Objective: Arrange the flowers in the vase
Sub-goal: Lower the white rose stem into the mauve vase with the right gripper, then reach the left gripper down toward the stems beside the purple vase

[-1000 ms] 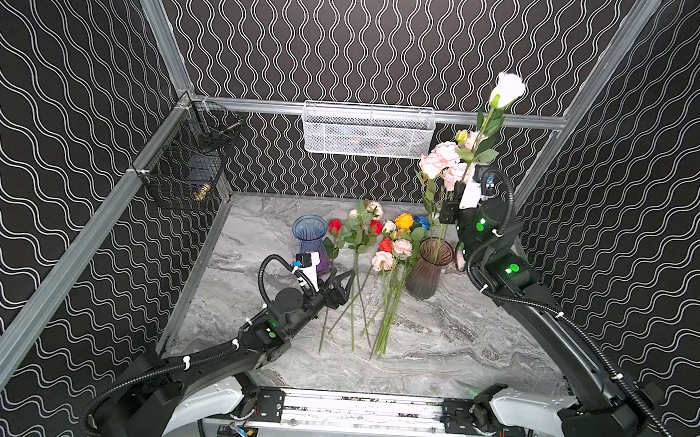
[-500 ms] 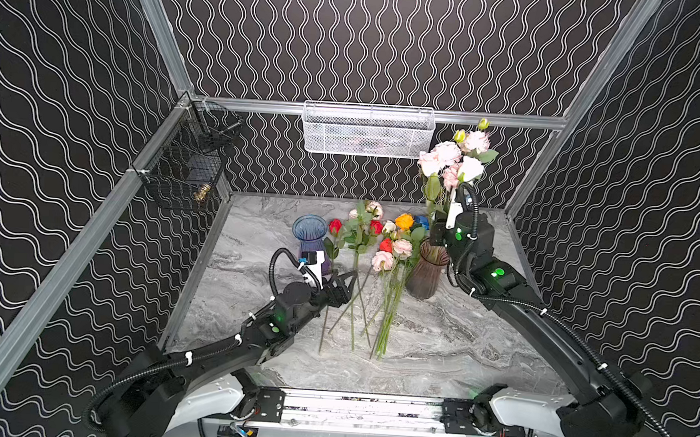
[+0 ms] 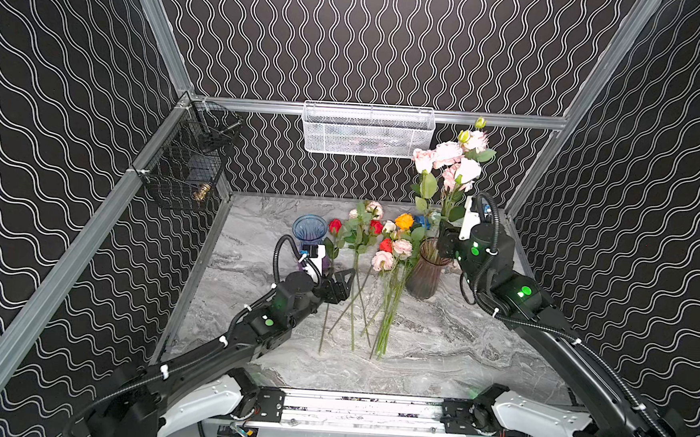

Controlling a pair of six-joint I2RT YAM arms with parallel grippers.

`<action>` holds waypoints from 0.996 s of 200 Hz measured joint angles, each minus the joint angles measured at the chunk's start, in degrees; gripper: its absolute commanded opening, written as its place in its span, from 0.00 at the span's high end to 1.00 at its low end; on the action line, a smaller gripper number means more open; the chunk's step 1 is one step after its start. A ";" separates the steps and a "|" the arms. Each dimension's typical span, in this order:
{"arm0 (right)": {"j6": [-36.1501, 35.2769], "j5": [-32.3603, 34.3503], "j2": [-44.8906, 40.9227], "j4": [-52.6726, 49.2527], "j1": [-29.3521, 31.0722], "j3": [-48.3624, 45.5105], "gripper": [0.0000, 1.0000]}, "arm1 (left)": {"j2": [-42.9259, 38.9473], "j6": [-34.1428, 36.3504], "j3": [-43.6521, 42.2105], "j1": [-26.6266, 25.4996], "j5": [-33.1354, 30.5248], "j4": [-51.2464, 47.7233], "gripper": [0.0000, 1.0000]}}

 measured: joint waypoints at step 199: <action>1.25 1.57 -3.30 -0.92 6.95 -0.94 0.35 | 20.20 3.17 10.97 0.00 -5.68 -28.20 0.33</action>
